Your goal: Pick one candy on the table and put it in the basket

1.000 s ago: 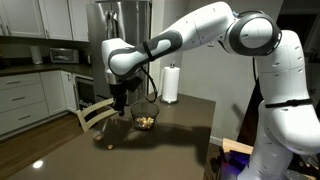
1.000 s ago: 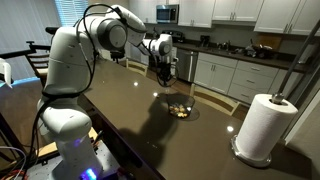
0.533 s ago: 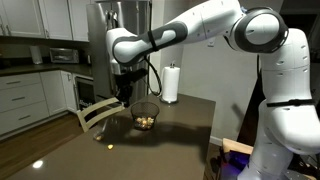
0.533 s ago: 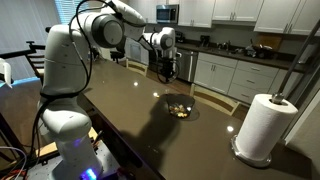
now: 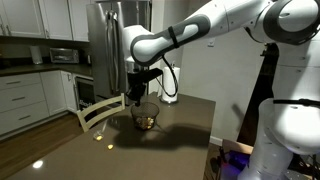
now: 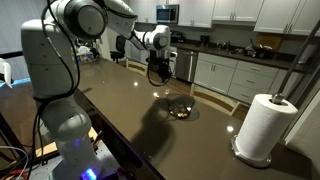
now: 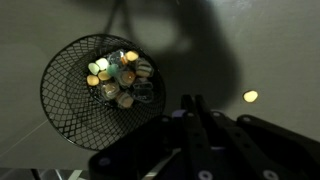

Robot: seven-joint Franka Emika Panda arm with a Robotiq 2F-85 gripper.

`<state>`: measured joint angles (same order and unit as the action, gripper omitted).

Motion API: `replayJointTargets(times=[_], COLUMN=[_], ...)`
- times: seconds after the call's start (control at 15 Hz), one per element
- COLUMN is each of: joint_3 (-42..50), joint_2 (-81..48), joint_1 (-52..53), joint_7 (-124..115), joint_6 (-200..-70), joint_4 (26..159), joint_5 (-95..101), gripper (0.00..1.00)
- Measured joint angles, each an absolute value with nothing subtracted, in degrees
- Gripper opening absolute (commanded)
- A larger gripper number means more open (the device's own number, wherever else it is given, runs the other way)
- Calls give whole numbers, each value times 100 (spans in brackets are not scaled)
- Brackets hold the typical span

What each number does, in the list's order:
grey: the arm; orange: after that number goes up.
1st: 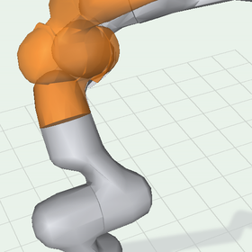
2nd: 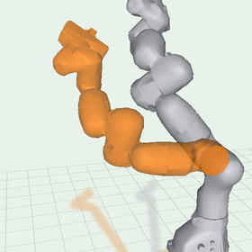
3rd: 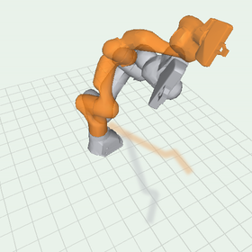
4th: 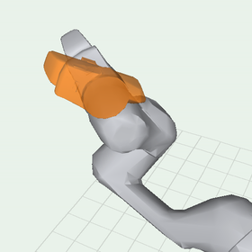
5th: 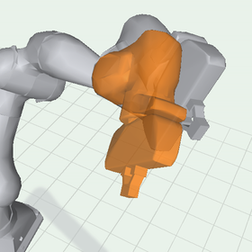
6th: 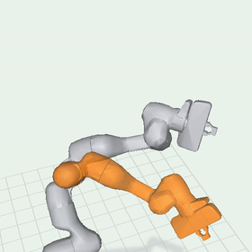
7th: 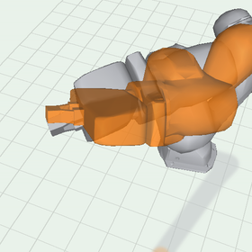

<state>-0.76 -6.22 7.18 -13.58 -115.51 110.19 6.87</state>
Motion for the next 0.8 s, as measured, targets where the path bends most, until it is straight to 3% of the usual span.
replayJointTargets(times=[0.27, 0.6, 0.67, 0.8], joint_3=[32, 287, 324, 371], joint_2=[-137, -343, -404, -515], joint_1=[517, 116, 67, 16], joint_7=[-1764, -1954, -1962, -1969], joint_6=[-12417, -12871, -12914, -12932], joint_4=[11964, 12035, 12010, 11940], joint_5=[958, 1050, 1050, 1043], gripper=[4, 4, 31, 38])
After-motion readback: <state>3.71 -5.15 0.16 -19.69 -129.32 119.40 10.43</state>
